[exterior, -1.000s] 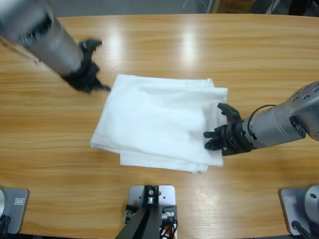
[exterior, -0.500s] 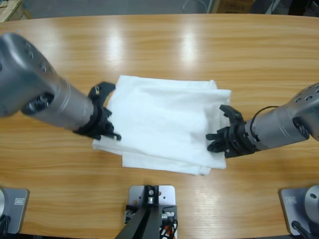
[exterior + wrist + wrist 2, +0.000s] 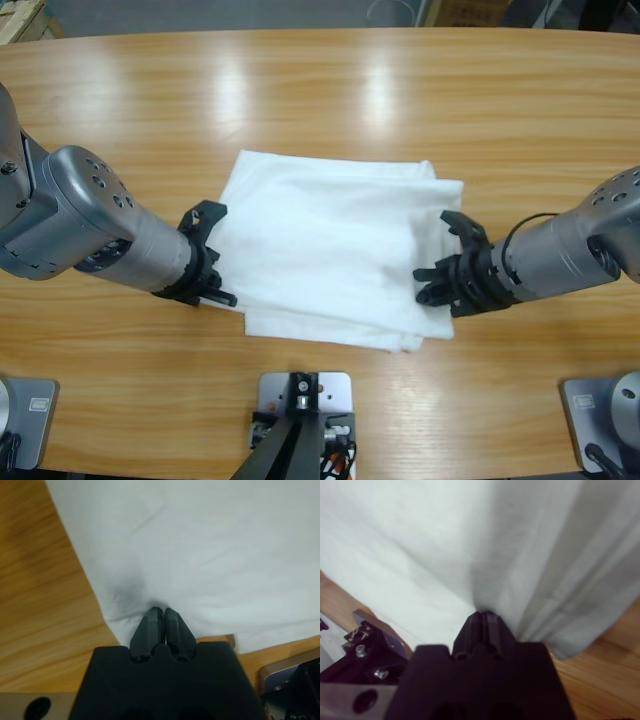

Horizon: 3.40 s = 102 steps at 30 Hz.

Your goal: Fold clothes

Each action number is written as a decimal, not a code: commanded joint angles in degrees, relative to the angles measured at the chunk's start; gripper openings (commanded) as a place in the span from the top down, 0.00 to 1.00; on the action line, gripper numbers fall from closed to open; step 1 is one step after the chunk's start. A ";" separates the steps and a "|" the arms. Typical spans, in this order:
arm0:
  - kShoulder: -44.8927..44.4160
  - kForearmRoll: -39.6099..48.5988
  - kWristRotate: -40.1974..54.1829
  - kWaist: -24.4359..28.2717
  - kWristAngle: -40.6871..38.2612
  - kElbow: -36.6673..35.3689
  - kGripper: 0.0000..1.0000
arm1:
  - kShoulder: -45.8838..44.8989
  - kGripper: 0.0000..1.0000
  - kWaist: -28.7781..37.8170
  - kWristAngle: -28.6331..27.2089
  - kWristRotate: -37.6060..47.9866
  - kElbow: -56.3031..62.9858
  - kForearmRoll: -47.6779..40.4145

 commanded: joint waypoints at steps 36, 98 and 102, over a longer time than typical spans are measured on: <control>9.59 -8.99 -0.27 0.34 -4.78 8.01 1.00 | 20.24 1.00 -11.02 1.87 -22.04 -24.59 3.10; 9.63 -11.09 -0.61 0.25 -4.47 9.50 1.00 | 3.07 0.99 -2.62 -15.82 6.65 -7.50 29.54; 4.69 -11.13 -1.19 0.87 -4.49 9.18 1.00 | -10.15 0.00 -2.34 -17.45 2.75 -10.63 30.00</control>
